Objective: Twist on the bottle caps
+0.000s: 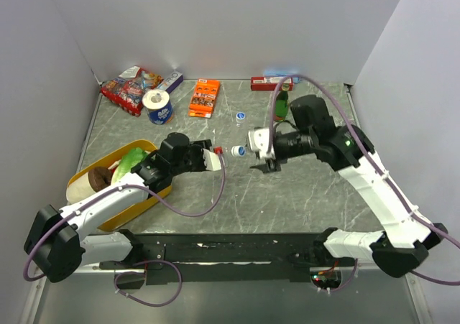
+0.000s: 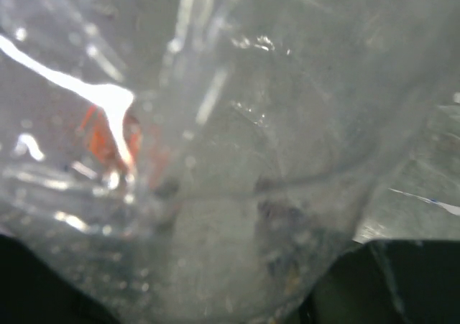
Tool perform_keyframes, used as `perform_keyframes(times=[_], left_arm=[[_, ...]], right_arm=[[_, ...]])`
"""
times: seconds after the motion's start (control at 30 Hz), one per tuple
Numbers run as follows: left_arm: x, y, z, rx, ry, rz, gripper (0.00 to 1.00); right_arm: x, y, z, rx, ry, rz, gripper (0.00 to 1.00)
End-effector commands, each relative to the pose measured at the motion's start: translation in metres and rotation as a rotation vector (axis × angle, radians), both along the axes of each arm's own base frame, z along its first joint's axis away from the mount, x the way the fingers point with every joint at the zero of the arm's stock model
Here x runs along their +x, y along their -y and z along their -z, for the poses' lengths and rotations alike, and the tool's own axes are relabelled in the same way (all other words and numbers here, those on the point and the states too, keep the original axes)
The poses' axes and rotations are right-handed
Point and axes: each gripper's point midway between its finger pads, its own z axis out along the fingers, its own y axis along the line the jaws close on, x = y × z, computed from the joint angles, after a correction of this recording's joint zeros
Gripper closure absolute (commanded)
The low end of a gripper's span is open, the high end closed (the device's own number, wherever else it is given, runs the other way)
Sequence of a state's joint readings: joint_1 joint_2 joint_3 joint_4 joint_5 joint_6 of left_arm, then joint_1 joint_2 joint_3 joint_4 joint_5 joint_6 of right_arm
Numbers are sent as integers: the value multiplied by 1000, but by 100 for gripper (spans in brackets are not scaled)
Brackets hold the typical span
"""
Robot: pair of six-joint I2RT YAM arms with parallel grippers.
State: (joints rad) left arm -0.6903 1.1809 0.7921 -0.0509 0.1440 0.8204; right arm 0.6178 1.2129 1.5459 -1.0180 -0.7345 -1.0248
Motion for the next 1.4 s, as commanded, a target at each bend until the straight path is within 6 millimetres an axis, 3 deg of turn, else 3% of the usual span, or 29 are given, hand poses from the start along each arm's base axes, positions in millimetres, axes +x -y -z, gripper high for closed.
perform_keyframes(times=[0.0, 0.43, 0.67, 0.73, 0.8, 0.87, 0.9, 0.97, 1.0, 1.03, 1.17, 1.23, 1.37], left_arm=[[-17, 15, -18, -24, -11, 141, 99], [-20, 22, -35, -74, -7, 168, 99], [-15, 24, -42, -98, 12, 154, 99], [-10, 25, -49, -134, 22, 124, 99], [7, 22, -72, -223, 88, 25, 99], [19, 20, -82, -298, 117, -86, 99], [36, 8, -106, -360, 211, -214, 99], [48, 0, -122, -426, 289, -359, 99], [55, -15, -137, -470, 357, -463, 99], [57, -16, -143, -477, 388, -487, 99], [68, -9, -136, -339, 512, -541, 99], [73, -10, -132, -326, 530, -567, 99], [74, -15, -119, -293, 518, -586, 99]], right_arm=[[5, -16, -12, 12, 270, -143, 36], [3, -28, 7, -30, 338, -221, 42], [8, -35, 8, -19, 297, -198, 78], [21, -39, 13, -10, 214, -95, 90], [45, -48, 4, 40, 129, 65, 97], [61, -54, -9, 94, 56, 169, 100], [68, -60, -20, 141, -48, 247, 100], [78, -64, -32, 206, -170, 339, 100], [85, -67, -41, 259, -311, 408, 100], [82, -72, -47, 284, -400, 397, 100], [79, -95, -50, 289, -791, 397, 100], [85, -100, -48, 289, -826, 414, 100], [106, -89, -47, 307, -866, 487, 100]])
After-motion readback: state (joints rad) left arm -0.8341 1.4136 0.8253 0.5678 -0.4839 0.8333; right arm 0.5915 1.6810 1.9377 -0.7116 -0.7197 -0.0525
